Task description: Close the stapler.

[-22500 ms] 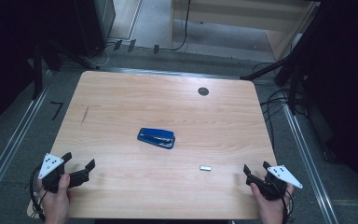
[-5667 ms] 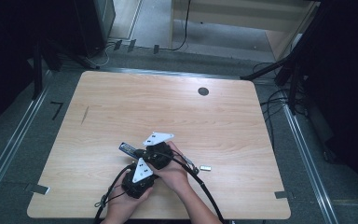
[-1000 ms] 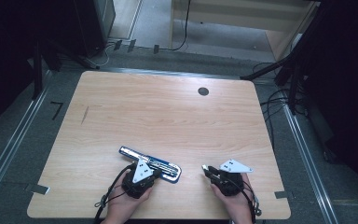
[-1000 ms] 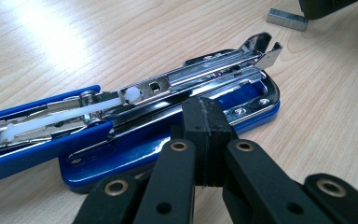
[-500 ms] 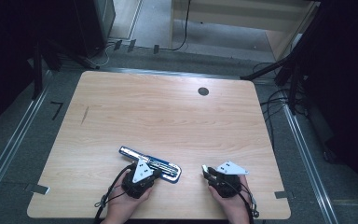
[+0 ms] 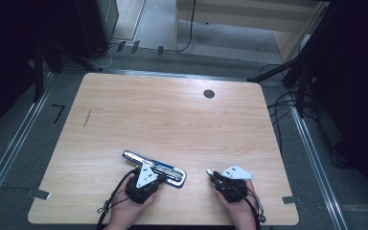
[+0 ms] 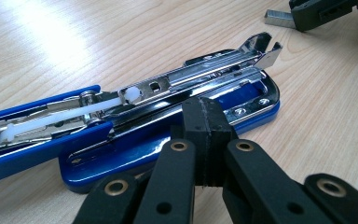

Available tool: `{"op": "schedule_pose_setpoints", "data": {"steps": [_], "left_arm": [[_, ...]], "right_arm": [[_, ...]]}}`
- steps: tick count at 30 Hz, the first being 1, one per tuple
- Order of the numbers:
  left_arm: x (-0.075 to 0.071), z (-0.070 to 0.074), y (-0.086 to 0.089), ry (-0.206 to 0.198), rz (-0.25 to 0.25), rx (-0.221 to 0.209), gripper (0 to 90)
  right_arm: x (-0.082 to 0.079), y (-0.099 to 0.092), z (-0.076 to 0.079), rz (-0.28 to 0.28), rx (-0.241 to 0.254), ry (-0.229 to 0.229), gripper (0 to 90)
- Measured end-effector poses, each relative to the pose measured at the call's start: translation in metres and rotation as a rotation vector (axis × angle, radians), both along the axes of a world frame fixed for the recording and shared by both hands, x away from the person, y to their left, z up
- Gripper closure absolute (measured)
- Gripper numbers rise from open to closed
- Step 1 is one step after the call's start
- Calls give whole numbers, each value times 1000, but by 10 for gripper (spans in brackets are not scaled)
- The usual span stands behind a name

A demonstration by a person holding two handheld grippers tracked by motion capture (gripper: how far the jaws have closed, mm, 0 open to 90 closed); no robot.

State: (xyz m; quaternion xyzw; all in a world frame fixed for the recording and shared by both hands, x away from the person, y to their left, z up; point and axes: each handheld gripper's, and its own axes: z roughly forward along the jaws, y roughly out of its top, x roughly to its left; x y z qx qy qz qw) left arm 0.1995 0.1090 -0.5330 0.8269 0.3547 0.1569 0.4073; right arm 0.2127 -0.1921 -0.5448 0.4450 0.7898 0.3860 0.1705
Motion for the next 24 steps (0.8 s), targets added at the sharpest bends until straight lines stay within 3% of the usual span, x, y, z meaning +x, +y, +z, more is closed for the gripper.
{"op": "schedule_pose_setpoints", "data": {"steps": [9, 24], "left_arm": [[0, 0, 0, 4, 0, -3, 900], [0, 0, 0, 2, 0, -1, 900]], "right_arm": [[0, 1, 3, 25, -2, -1, 797], [-3, 15, 27, 98, 32, -45, 797]]}}
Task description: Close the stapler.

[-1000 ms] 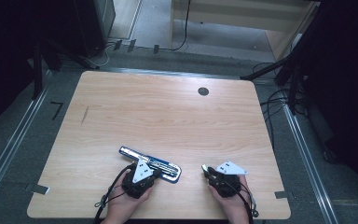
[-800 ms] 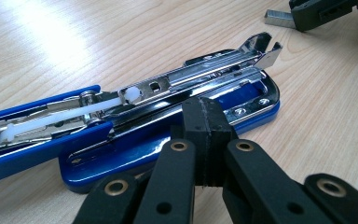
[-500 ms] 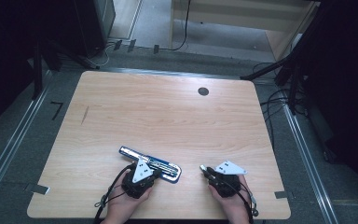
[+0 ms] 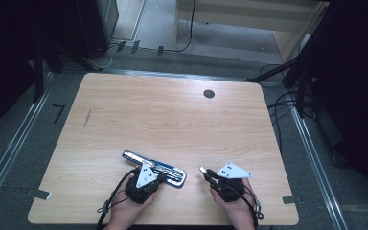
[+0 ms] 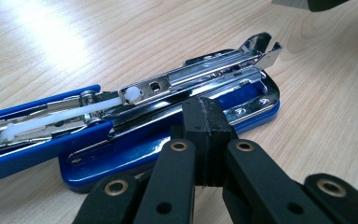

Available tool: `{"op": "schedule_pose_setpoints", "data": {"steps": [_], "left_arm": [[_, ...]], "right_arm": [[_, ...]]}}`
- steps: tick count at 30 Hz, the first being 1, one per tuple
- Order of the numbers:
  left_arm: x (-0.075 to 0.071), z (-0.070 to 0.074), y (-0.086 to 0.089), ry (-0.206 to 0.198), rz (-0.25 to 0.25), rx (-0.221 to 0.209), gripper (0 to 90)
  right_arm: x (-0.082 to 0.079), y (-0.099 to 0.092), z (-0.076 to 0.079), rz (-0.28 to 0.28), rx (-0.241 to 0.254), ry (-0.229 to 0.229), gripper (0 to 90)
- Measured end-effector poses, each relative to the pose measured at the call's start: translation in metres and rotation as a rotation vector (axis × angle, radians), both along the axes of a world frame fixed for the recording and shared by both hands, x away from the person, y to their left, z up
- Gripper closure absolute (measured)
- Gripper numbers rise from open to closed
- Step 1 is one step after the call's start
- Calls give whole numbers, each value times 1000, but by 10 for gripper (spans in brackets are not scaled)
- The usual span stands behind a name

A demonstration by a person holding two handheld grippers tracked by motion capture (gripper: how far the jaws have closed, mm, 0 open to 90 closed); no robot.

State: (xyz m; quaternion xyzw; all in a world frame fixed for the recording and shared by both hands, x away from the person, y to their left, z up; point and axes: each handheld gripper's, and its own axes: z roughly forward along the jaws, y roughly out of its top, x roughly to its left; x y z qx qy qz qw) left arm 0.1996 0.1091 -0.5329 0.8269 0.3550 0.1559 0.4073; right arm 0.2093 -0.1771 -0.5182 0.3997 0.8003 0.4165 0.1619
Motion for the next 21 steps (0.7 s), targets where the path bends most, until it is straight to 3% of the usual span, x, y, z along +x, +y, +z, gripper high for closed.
{"op": "schedule_pose_setpoints", "data": {"steps": [21], "left_arm": [[0, 0, 0, 3, 1, -2, 900]], "right_arm": [[4, 22, 22, 95, 2, -17, 797]]}}
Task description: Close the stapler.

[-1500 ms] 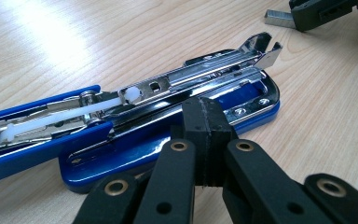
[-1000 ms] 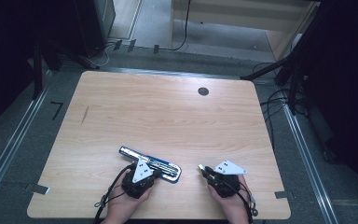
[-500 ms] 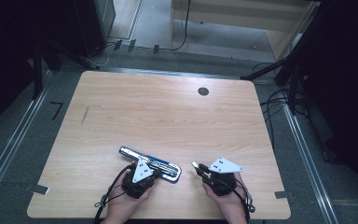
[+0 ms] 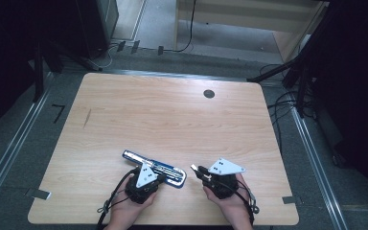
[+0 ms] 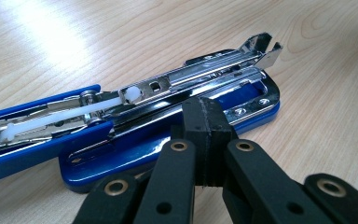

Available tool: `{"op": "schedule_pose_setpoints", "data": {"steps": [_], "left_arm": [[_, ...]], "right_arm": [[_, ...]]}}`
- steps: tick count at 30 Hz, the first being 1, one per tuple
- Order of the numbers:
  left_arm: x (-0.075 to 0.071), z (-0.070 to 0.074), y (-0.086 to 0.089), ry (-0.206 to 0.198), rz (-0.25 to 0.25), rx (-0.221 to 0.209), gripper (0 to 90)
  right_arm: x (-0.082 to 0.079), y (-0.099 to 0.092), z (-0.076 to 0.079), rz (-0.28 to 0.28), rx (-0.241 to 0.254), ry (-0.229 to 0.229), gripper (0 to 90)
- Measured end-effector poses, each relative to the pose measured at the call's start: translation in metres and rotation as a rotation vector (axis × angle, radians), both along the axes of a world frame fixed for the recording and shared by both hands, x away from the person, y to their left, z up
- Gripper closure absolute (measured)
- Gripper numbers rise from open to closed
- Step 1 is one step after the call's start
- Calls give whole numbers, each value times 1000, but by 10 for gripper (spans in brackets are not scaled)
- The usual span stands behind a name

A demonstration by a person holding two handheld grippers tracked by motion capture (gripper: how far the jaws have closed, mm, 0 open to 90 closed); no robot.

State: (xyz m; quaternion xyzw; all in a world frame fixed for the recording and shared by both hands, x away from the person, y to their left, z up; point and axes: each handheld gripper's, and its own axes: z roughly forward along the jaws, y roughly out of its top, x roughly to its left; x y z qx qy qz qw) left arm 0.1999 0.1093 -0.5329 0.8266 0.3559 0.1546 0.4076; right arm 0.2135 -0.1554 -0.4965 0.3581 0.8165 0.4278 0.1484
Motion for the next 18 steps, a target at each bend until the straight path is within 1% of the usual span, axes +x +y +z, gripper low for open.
{"op": "schedule_pose_setpoints", "data": {"steps": [10, 18], "left_arm": [[0, 0, 0, 3, 1, -5, 900], [1, 0, 0, 5, 2, -7, 900]], "right_arm": [[6, 15, 2, 41, -7, 1, 797], [9, 28, 9, 89, -14, -4, 797]]}}
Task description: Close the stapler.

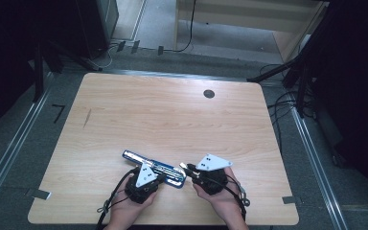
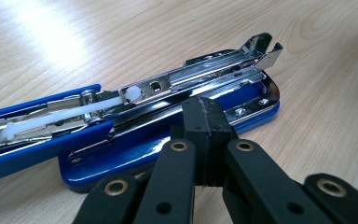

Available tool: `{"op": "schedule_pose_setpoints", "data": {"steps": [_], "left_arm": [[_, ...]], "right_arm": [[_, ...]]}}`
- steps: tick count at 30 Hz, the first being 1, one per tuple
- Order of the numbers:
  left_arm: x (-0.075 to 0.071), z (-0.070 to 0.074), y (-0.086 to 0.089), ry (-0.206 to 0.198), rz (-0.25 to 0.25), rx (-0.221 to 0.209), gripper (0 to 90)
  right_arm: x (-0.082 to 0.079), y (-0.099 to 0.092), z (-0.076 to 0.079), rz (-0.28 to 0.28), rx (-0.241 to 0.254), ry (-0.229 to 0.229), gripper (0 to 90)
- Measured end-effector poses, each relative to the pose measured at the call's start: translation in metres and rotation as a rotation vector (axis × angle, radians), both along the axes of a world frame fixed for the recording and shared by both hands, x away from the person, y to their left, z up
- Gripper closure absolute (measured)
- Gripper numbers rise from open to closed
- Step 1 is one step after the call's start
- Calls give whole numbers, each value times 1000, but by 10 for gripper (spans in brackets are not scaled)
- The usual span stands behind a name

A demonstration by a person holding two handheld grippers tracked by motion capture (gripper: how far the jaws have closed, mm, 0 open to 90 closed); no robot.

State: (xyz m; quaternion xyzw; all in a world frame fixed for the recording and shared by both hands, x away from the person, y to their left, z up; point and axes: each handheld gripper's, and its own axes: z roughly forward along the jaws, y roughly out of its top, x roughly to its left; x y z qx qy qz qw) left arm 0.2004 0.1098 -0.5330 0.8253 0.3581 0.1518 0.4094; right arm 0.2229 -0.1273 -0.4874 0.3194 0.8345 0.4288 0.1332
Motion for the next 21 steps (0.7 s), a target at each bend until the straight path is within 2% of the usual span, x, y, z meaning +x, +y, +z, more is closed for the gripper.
{"op": "schedule_pose_setpoints", "data": {"steps": [4, 14, 21], "left_arm": [[0, 0, 0, 0, -1, 0, 900], [0, 0, 0, 0, -1, 0, 900], [0, 0, 0, -1, -1, 1, 900]], "right_arm": [[1, 6, 1, 19, 6, 3, 797], [3, 21, 1, 97, -42, 1, 797], [7, 27, -2, 126, -77, 15, 797]]}}
